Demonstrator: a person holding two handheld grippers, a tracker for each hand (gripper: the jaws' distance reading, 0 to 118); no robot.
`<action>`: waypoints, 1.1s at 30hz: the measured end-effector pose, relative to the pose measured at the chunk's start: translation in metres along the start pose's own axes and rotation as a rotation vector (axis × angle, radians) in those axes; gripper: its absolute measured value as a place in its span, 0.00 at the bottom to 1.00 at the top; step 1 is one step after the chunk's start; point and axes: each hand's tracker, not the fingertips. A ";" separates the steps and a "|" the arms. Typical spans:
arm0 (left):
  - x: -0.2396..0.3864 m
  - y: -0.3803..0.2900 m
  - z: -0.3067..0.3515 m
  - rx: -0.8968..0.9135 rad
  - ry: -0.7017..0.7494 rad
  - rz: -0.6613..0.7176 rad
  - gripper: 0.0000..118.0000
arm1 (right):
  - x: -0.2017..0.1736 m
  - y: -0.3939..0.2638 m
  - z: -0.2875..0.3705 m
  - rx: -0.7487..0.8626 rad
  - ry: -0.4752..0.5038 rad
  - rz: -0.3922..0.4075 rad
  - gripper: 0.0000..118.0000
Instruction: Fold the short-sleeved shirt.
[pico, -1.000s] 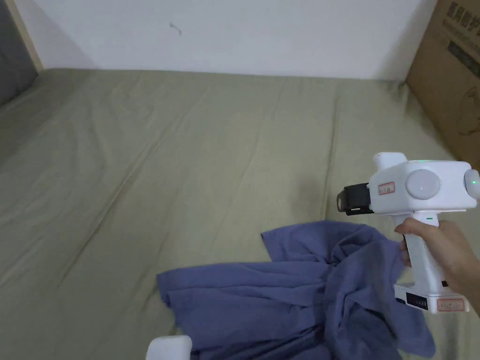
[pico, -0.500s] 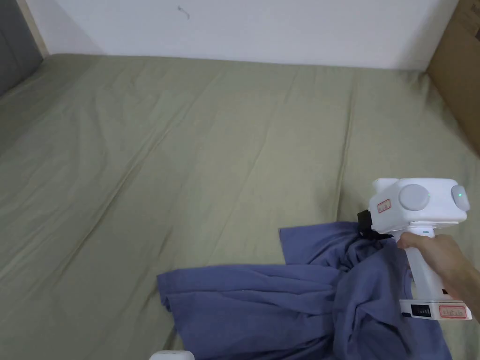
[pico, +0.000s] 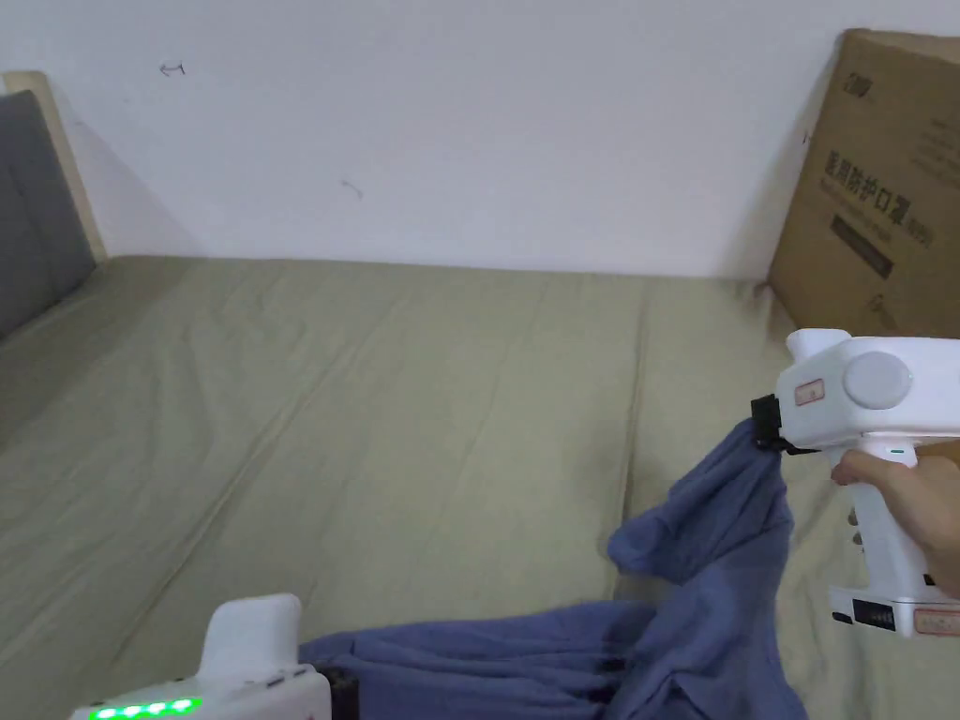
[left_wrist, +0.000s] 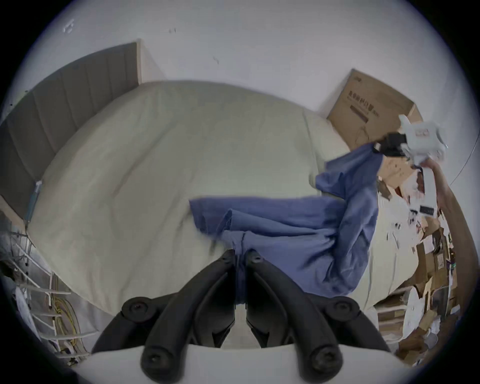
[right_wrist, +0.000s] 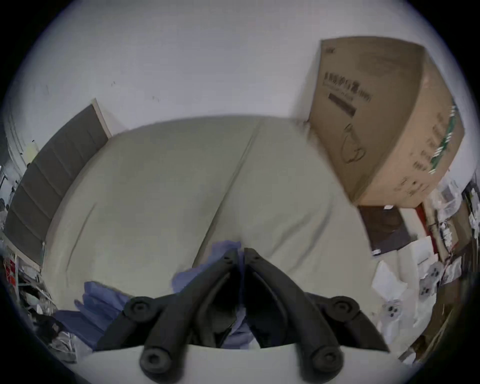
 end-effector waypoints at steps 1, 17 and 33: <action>-0.001 0.010 0.006 0.037 0.000 -0.011 0.04 | 0.006 0.006 0.014 0.027 -0.005 -0.012 0.02; -0.040 0.200 0.115 0.407 0.227 -0.115 0.04 | 0.091 0.066 0.179 0.297 -0.139 -0.154 0.02; -0.082 0.313 0.086 0.430 0.311 -0.083 0.04 | 0.063 0.125 0.133 0.297 -0.119 -0.151 0.02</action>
